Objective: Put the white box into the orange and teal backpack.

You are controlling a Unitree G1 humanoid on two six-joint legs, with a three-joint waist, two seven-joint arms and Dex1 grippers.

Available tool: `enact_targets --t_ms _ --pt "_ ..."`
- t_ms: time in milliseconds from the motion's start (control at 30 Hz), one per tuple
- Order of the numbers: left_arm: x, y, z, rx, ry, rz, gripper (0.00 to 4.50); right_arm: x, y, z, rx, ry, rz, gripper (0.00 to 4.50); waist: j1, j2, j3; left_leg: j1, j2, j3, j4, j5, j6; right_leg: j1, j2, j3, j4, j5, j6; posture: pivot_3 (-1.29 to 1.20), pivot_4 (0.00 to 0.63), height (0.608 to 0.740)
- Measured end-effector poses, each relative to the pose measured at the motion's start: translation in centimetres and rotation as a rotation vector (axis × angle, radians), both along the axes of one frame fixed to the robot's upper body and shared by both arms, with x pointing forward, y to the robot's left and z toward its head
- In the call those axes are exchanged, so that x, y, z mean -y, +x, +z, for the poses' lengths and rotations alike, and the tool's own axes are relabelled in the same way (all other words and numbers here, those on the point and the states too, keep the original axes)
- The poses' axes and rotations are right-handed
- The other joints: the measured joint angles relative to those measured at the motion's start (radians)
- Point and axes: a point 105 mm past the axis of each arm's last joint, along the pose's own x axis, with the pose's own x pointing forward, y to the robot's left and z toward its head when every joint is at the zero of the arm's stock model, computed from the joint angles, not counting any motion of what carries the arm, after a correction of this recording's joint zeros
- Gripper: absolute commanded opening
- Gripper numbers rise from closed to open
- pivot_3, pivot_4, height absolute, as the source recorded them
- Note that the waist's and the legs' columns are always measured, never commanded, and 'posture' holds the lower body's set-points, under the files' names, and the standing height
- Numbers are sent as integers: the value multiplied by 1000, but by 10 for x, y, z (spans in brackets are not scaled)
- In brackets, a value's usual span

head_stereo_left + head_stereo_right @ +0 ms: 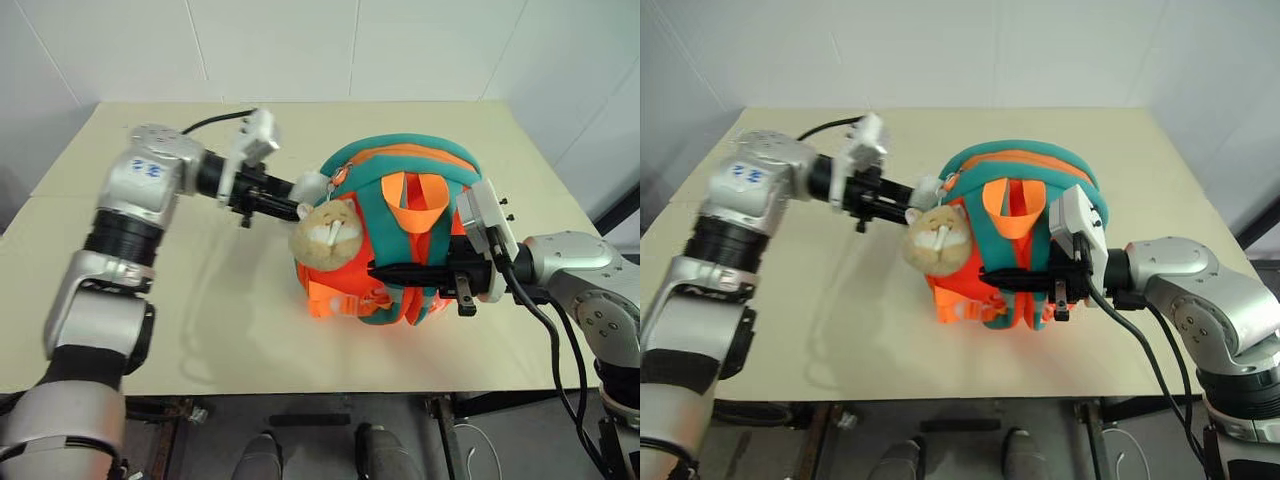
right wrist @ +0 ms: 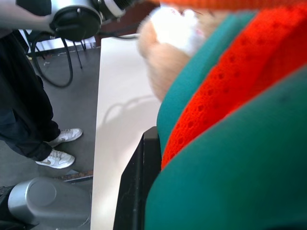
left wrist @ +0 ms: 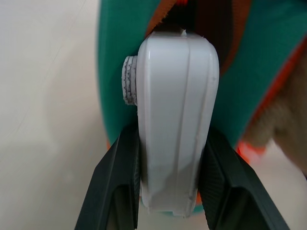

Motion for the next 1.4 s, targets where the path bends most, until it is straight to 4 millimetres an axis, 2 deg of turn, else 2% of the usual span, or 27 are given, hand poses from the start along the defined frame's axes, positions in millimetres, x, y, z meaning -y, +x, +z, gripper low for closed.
enact_targets --t_ms 200,367,433,600,700,733,867,967,1033,1133,1200,1400 --pt "36 5 -15 -41 -15 12 1244 -1 1 0 6 7 -5 0 3 0 0 0 0 0 3 0 0 1 0 0 0 1 1 0 150 740" --pt "38 3 -19 -94 -1 27 1244 -2 2 0 7 12 -10 0 -1 0 0 0 0 0 3 0 0 1 0 1 0 1 1 0 150 740" --pt "35 -2 -18 -132 -3 16 1967 -2 1 1 11 12 -10 0 -2 0 0 0 0 0 3 0 0 1 0 1 0 1 1 0 150 740" --pt "18 -11 -9 -73 6 7 3467 -4 1 1 13 14 -9 0 -6 0 0 0 0 0 2 -1 1 0 1 2 0 1 1 0 150 740" --pt "-9 -14 4 -33 3 50 4353 -4 1 0 13 15 -10 0 -9 0 0 0 0 1 1 -1 1 -1 1 2 2 0 0 0 150 740" --pt "-21 -16 8 -23 9 67 4471 -4 1 0 12 15 -10 0 -9 0 0 0 0 1 1 -1 1 -1 1 2 2 0 0 0 150 740" --pt "-53 -30 7 -35 30 93 4471 -4 1 0 11 15 -10 0 -6 0 0 0 0 1 2 -1 1 0 1 2 2 0 0 0 150 740" --pt "-67 -49 5 -101 -4 71 4471 -4 2 -1 9 13 -12 0 -5 0 0 0 0 1 2 -1 1 -1 1 2 3 0 0 0 150 740" --pt "-69 -61 14 -111 -52 51 4471 -4 2 -1 11 11 -16 0 -3 0 0 0 0 0 3 -1 1 0 1 2 3 0 0 0 150 740" --pt "-63 -78 23 -101 -100 17 4471 -4 3 -2 11 8 -17 0 -4 0 0 0 0 1 3 -1 1 0 1 3 3 0 0 0 150 740" --pt "-55 -86 21 -109 -117 -2 4471 -4 3 -2 11 6 -18 0 -5 0 0 1 0 1 3 -1 1 0 1 3 4 0 0 0 150 740" --pt "-19 -89 16 -123 -206 -16 4471 -6 4 -6 -4 1 -10 0 -5 0 0 1 0 1 8 -1 1 2 1 3 5 0 0 0 150 740"
